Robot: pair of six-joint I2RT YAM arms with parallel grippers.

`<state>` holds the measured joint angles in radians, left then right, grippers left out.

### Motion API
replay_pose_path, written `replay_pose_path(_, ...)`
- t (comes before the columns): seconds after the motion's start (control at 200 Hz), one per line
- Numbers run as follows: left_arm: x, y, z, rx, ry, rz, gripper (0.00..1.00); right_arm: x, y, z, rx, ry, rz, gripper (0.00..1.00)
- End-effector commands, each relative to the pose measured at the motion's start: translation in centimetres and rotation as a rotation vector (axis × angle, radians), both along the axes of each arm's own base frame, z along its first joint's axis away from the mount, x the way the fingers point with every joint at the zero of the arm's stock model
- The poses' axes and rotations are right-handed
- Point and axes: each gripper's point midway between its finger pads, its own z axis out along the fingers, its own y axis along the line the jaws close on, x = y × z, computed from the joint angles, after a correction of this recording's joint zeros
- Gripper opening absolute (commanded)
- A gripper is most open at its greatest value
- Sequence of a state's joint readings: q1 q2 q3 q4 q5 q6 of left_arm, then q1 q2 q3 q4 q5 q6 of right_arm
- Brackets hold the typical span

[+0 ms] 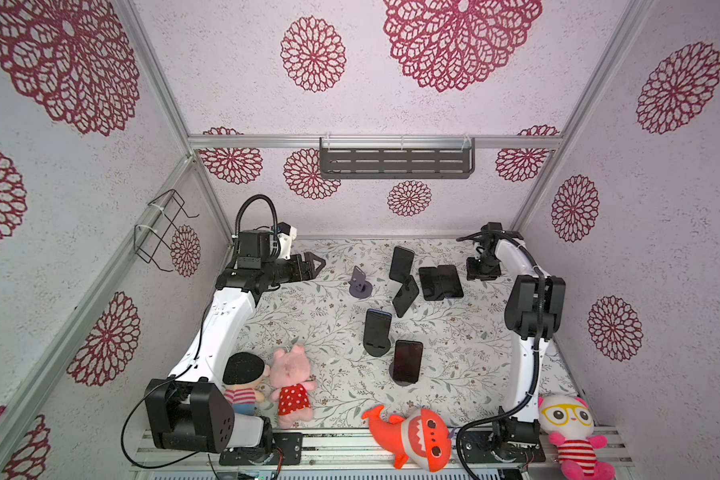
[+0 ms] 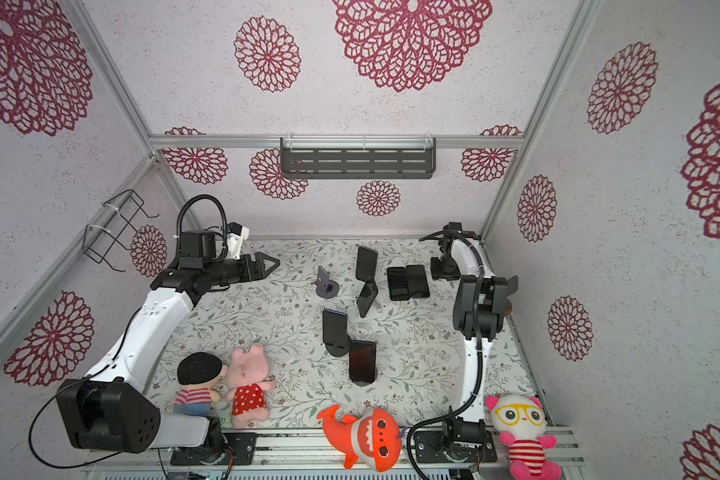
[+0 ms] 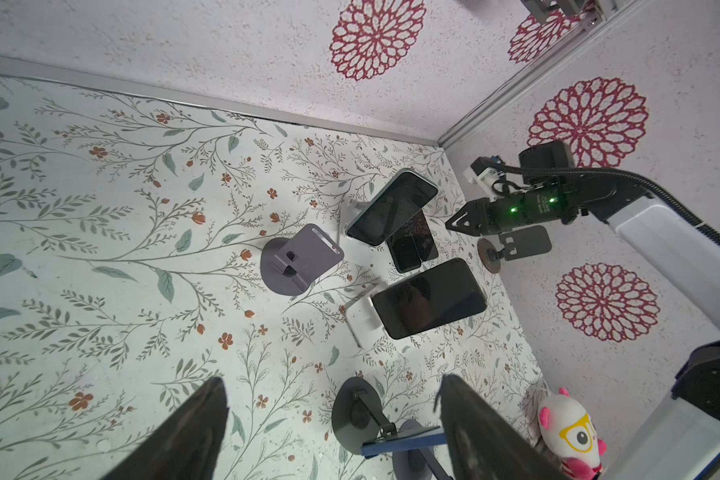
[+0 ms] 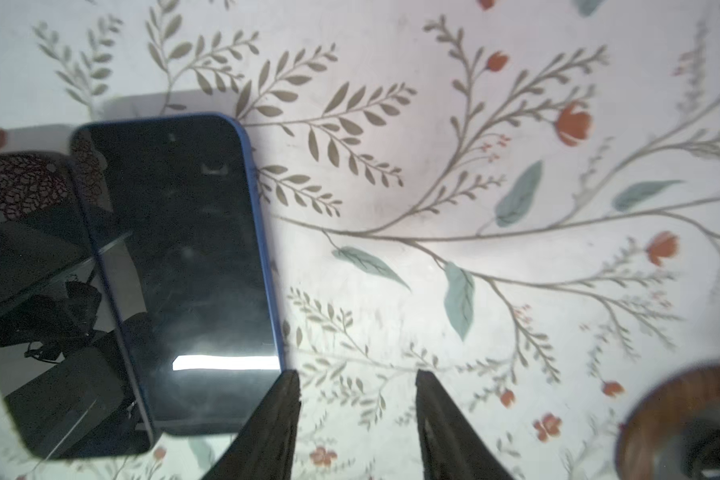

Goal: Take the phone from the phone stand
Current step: 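Open the right gripper and lift it off the blue phone, then move the right gripper to the teal-backed phone on the white stand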

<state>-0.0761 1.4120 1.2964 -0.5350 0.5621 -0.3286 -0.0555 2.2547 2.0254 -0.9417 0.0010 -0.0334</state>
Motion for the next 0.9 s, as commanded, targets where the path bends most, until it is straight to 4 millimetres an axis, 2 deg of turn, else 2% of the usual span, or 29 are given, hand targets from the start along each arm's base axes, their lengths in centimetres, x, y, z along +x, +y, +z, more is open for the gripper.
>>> replay_pose_path(0.0, 0.0, -0.6, 0.8, 0.018, -0.066, -0.046, 0.83, -1.0, 1.3, 7.3, 0.069, -0.144, 0.032, 0.49)
replay_pose_path(0.16, 0.3, -2.5, 0.7, 0.040, -0.089, -0.080, 0.82, -2.9, 5.1, 10.3, 0.210, -0.238, 0.127, 0.49)
replay_pose_path(0.3, 0.4, -4.8, -0.5, 0.065, -0.086, -0.125, 0.83, -4.7, 10.3, 13.4, 0.324, -0.320, 0.286, 0.49)
replay_pose_path(0.45, 1.0, -6.0, -0.1, 0.041, -0.111, -0.129, 0.83, -5.4, 15.4, 15.8, 0.442, -0.381, 0.450, 0.52)
replay_pose_path(0.626, 0.5, -6.8, -0.2, 0.040, -0.112, -0.136, 0.83, -4.5, 18.9, 15.7, 0.456, -0.393, 0.586, 0.54)
replay_pose_path(0.896, -0.7, -6.4, -1.4, 0.045, -0.094, -0.121, 0.83, -1.1, 21.5, 14.6, 0.443, -0.462, 0.648, 0.57)
